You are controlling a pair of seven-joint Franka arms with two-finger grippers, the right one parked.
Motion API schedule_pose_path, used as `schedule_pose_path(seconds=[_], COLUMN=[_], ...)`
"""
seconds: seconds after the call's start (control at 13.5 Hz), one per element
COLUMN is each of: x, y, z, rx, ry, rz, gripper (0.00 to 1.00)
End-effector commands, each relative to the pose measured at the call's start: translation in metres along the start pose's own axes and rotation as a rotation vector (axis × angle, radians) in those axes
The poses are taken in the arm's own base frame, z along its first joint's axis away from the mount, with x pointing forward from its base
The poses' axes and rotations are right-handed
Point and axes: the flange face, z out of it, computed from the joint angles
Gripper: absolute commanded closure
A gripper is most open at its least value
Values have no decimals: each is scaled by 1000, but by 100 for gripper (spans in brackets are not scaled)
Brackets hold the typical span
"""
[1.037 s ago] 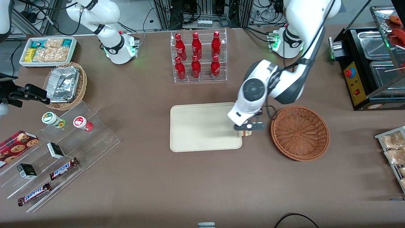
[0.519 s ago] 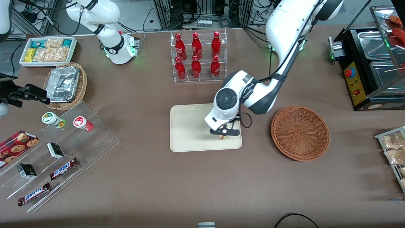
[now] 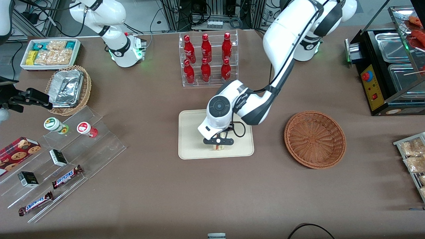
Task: Place sandwich from basket to tray
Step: 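Carry the held sandwich with the left gripper over the cream tray, then lower the sandwich onto the tray and open the left gripper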
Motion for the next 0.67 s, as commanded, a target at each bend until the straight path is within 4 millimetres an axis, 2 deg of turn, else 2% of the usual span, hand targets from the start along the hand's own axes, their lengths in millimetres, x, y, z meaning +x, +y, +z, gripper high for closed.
schedule_pose_path(seconds=[0.0, 0.52, 0.59], x=[5, -8, -14], y=[12, 21, 25], z=[4, 20, 24], rx=[-9, 13, 20], ry=[9, -11, -18], rz=[-24, -3, 8], gripper=[100, 100, 100])
